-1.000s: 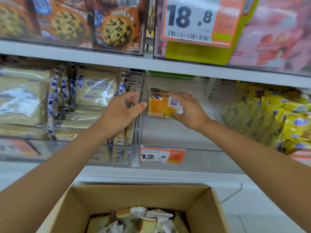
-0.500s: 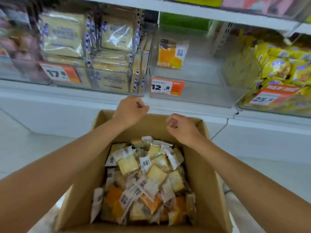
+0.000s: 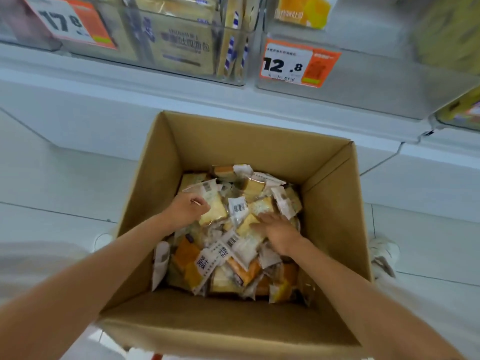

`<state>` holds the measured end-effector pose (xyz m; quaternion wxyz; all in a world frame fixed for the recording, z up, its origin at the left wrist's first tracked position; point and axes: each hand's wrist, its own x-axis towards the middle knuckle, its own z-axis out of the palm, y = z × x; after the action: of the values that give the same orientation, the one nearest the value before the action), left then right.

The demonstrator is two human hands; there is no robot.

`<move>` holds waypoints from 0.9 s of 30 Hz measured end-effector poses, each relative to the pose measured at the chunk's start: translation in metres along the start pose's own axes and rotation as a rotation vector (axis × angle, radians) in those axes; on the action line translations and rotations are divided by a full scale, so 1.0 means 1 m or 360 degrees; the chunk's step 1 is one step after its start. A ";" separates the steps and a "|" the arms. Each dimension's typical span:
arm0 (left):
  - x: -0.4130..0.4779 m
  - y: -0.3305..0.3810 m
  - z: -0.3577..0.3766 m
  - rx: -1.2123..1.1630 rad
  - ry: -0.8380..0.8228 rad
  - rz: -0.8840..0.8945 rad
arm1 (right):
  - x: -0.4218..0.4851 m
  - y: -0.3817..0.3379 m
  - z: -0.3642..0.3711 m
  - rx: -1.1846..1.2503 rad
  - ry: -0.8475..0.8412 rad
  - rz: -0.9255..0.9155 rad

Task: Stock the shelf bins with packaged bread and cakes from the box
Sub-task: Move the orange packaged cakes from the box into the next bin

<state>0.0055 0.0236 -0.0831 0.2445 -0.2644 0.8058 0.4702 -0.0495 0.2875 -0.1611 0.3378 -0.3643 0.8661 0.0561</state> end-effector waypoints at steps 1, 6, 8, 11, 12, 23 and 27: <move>0.000 0.000 0.000 -0.0054 -0.0032 -0.0042 | 0.000 0.004 -0.006 0.0035 0.0001 -0.0009; 0.004 0.008 0.002 -0.0061 -0.0520 0.0040 | -0.016 0.008 -0.061 0.0983 0.0149 0.0069; 0.001 0.017 0.006 -0.0144 -0.0712 0.0086 | -0.026 0.006 -0.085 0.1252 0.0288 0.0116; -0.004 0.024 0.015 -0.0371 -0.0632 0.0117 | -0.040 0.005 -0.105 0.1702 0.0403 0.0233; -0.005 0.025 0.017 -0.0456 -0.0546 0.0103 | -0.044 0.003 -0.109 0.1930 0.0344 0.0244; -0.011 0.034 0.009 -0.0674 -0.0244 0.0160 | -0.054 -0.007 -0.093 0.2222 0.0451 0.0388; -0.017 0.067 -0.008 0.0388 -0.0168 0.0664 | -0.059 -0.024 -0.101 0.1900 0.0581 0.0062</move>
<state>-0.0267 0.0477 -0.0263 0.2140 -0.0358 0.8798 0.4229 -0.0592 0.2702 -0.0431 0.3285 -0.1006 0.7984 -0.4945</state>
